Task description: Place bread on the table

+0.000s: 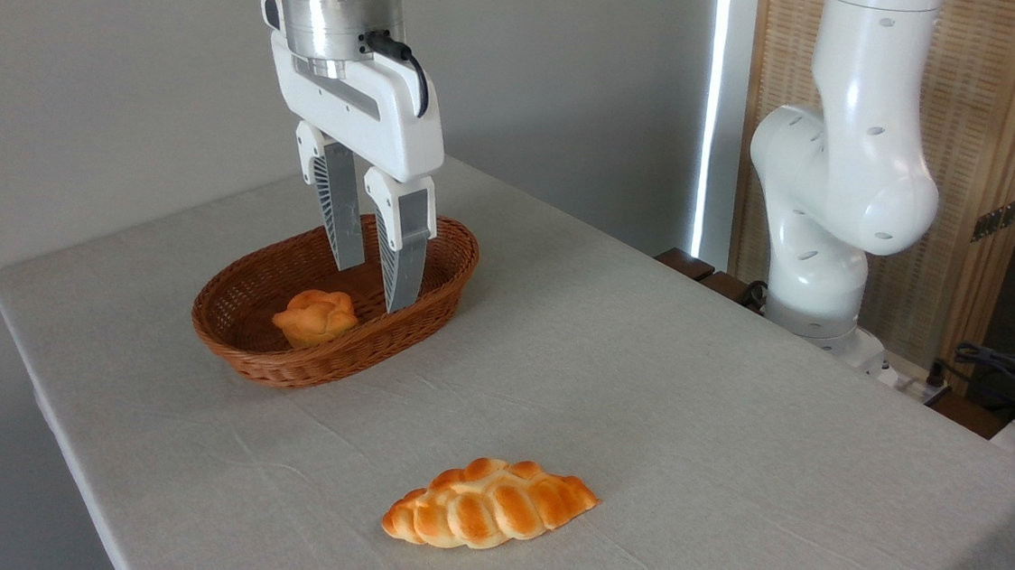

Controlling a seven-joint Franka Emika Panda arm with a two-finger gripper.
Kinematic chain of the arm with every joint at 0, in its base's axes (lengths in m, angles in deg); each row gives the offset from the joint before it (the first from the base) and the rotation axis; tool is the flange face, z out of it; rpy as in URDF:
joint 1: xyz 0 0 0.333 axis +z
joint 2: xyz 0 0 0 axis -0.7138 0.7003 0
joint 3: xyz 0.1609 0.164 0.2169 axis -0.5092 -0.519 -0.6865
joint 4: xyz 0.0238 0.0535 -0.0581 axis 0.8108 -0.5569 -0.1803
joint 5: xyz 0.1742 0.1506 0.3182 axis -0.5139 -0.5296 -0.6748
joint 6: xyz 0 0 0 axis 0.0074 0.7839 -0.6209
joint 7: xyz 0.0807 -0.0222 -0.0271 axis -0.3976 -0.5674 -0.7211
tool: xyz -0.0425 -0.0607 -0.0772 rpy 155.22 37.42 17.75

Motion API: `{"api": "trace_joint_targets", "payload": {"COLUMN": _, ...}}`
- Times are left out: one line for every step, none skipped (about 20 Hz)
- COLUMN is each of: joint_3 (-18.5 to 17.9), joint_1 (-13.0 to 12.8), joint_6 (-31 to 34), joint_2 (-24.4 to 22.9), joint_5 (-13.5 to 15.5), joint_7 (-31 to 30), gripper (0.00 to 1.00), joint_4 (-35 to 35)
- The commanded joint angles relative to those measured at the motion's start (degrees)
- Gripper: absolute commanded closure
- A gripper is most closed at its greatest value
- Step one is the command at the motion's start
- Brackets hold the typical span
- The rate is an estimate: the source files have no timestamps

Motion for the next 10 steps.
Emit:
{"api": "trace_joint_targets", "payload": {"joint_3": 0.9, "joint_1": -0.9, "joint_6": -1.1, "joint_2": 1.4, "joint_5": 0.7, "joint_7": -0.1, "gripper": 0.00, "joint_4": 0.6}}
{"api": "trace_joint_targets", "payload": {"joint_3": 2.0, "joint_1": -1.1, "joint_6": -1.9, "joint_2": 1.7, "joint_5": 1.1, "joint_7": -0.5, "gripper": 0.00, "joint_4": 0.1}}
{"api": "trace_joint_targets", "payload": {"joint_3": 2.9, "joint_1": -1.1, "joint_6": -2.2, "joint_2": 2.5, "joint_5": 1.5, "joint_7": -0.8, "gripper": 0.00, "joint_4": 0.0}}
{"api": "trace_joint_targets", "payload": {"joint_3": 4.6, "joint_1": -1.1, "joint_6": -2.3, "joint_2": 3.1, "joint_5": 1.8, "joint_7": -0.9, "gripper": 0.00, "joint_4": -0.1}}
{"api": "trace_joint_targets", "payload": {"joint_3": 5.8, "joint_1": -1.1, "joint_6": -2.6, "joint_2": 3.4, "joint_5": 2.8, "joint_7": -1.0, "gripper": 0.00, "joint_4": -0.1}}
{"api": "trace_joint_targets", "payload": {"joint_3": 7.1, "joint_1": -1.1, "joint_6": -3.5, "joint_2": 3.7, "joint_5": 3.9, "joint_7": -1.1, "gripper": 0.00, "joint_4": -0.1}}
{"api": "trace_joint_targets", "payload": {"joint_3": 8.3, "joint_1": -1.1, "joint_6": -5.0, "joint_2": 3.8, "joint_5": 4.7, "joint_7": -1.7, "gripper": 0.00, "joint_4": -0.2}}
{"api": "trace_joint_targets", "payload": {"joint_3": 9.6, "joint_1": -1.1, "joint_6": -6.4, "joint_2": 4.0, "joint_5": 4.9, "joint_7": -2.8, "gripper": 0.00, "joint_4": -0.8}}
{"api": "trace_joint_targets", "payload": {"joint_3": 10.6, "joint_1": -1.1, "joint_6": -7.9, "joint_2": 4.2, "joint_5": 5.0, "joint_7": -4.0, "gripper": 0.00, "joint_4": -1.6}}
{"api": "trace_joint_targets", "payload": {"joint_3": 11.3, "joint_1": -1.1, "joint_6": -8.6, "joint_2": 4.4, "joint_5": 5.0, "joint_7": -4.8, "gripper": 0.00, "joint_4": -2.3}}
